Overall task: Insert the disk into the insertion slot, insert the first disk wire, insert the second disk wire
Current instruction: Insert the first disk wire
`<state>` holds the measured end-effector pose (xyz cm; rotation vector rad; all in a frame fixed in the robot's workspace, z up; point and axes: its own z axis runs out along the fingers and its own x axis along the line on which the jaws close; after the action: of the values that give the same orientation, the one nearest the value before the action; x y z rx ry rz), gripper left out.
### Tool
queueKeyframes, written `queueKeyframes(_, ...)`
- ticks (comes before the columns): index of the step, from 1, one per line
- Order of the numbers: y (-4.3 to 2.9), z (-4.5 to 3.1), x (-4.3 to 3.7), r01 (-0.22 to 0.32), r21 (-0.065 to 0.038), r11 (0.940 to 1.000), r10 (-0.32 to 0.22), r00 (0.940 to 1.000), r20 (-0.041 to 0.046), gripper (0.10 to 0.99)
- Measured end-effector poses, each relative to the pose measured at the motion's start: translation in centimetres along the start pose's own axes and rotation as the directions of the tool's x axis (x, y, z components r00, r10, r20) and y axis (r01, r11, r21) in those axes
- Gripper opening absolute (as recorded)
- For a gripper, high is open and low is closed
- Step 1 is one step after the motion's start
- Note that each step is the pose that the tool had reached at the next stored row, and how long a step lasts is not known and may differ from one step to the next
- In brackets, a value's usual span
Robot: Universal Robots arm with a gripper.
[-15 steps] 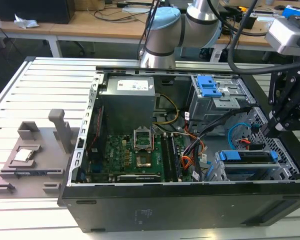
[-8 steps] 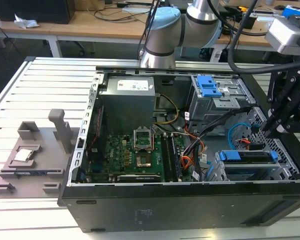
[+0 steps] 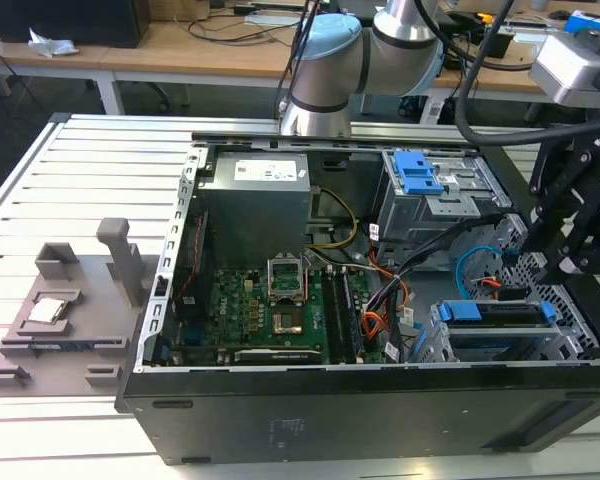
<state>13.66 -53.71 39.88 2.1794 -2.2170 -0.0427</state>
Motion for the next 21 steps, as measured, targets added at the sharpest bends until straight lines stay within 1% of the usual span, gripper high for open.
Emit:
queueKeyframes(1, 0.01, 0.00, -0.37, 0.000, 0.000, 1.0000, 0.000, 1.0000, 0.0000, 0.420)
queueKeyframes(4, 0.00, 0.17, -0.42, 0.000, 0.000, 1.0000, 0.000, 1.0000, -0.0001, 0.420)
queueKeyframes(7, -0.03, 0.80, -0.31, 0.001, -0.001, 1.0000, -0.001, 1.0000, -0.0007, 0.420)
queueKeyframes(9, -0.04, 1.08, -0.26, 0.001, -0.001, 1.0000, -0.001, 1.0000, -0.0008, 0.420)
queueKeyframes(10, -0.06, 1.44, -0.23, 0.001, -0.002, 1.0000, -0.001, 1.0000, -0.0010, 0.420)
queueKeyframes(13, -0.09, 2.18, -0.21, 0.001, -0.002, 1.0000, -0.001, 1.0000, -0.0011, 0.420)
queueKeyframes(17, -0.11, 2.56, -0.21, 0.001, -0.002, 1.0000, -0.001, 1.0000, -0.0013, 0.420)
queueKeyframes(20, -0.11, 2.98, -0.19, 0.002, -0.002, 1.0000, -0.002, 1.0000, -0.0011, 0.420)
queueKeyframes(21, -0.10, 3.22, -0.16, 0.002, -0.002, 1.0000, -0.002, 1.0000, -0.0011, 0.420)
